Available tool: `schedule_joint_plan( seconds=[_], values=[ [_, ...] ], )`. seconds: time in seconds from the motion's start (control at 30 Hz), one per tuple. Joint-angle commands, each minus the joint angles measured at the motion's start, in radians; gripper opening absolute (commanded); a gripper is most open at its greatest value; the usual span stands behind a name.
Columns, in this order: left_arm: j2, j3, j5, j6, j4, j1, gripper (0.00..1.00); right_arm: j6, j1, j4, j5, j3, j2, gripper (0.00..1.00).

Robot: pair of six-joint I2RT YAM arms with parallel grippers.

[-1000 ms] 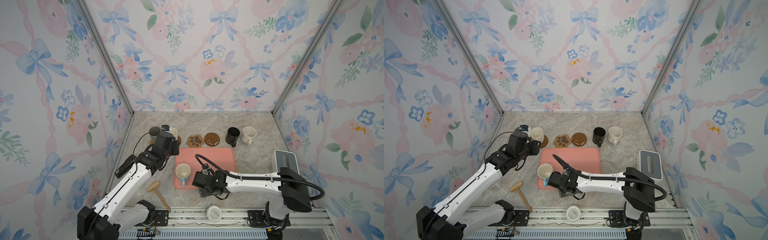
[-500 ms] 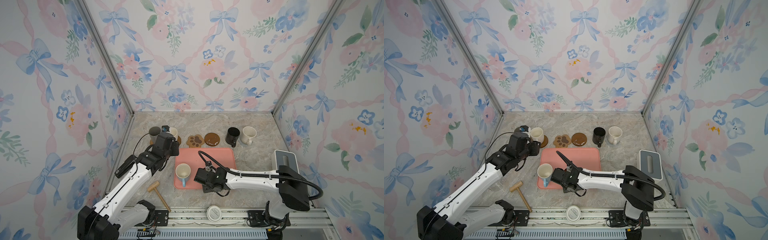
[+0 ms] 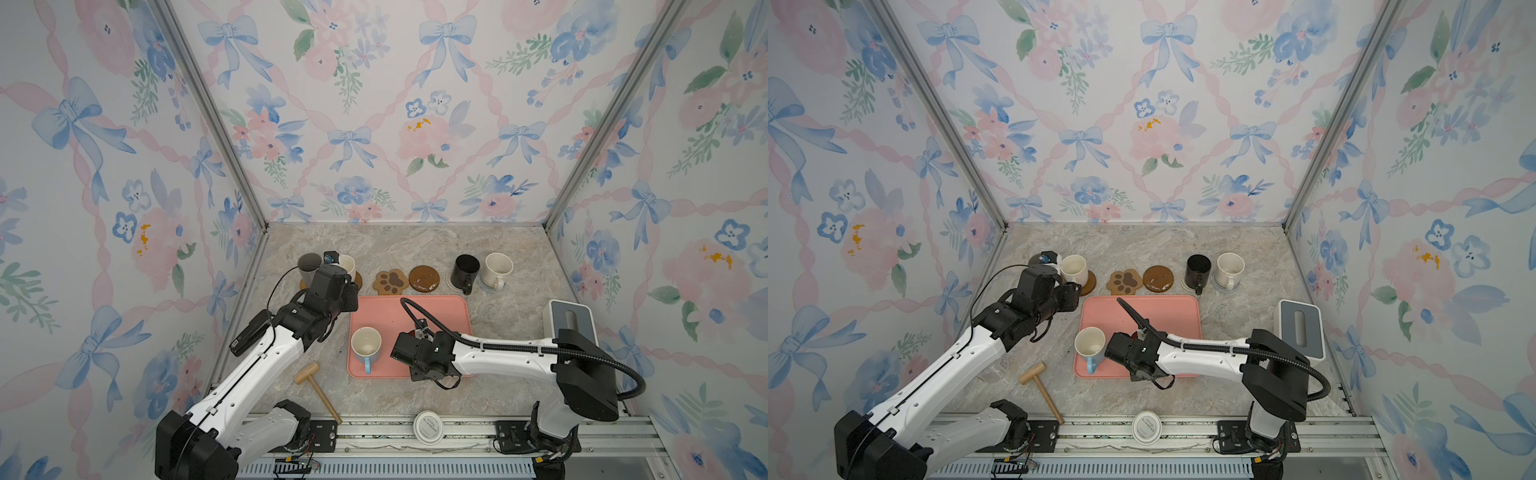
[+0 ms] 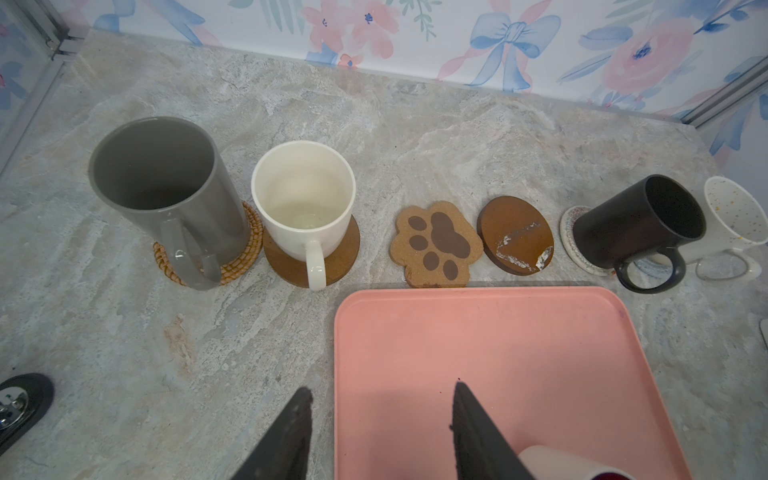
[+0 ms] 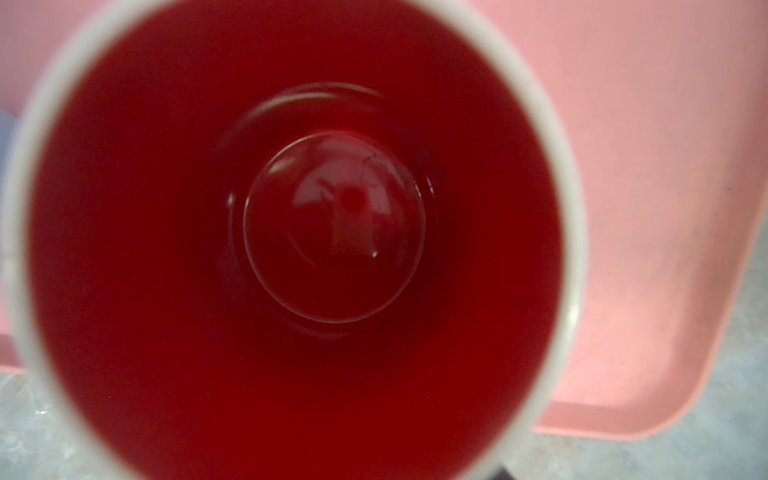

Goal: Place cups on coasters
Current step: Pick up the cup from the tray.

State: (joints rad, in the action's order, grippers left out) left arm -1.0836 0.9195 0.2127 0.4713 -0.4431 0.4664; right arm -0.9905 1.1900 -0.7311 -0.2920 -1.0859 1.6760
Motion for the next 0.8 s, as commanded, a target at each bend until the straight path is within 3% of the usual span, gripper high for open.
schedule_joint_plan(
  seconds=[0.0,0.53,0.77],
  values=[
    [-0.010,-0.004,0.015,-0.020,-0.012,0.005,0.51,-0.003,-0.018,0.006,-0.027,0.017,0.013,0.45],
    [-0.011,-0.004,0.014,-0.018,-0.012,0.005,0.51,0.021,-0.032,0.049,-0.009,0.027,0.024,0.19],
    [-0.016,-0.003,0.013,-0.019,-0.012,0.005,0.51,0.036,-0.039,0.038,-0.012,0.018,0.027,0.00]
  ],
)
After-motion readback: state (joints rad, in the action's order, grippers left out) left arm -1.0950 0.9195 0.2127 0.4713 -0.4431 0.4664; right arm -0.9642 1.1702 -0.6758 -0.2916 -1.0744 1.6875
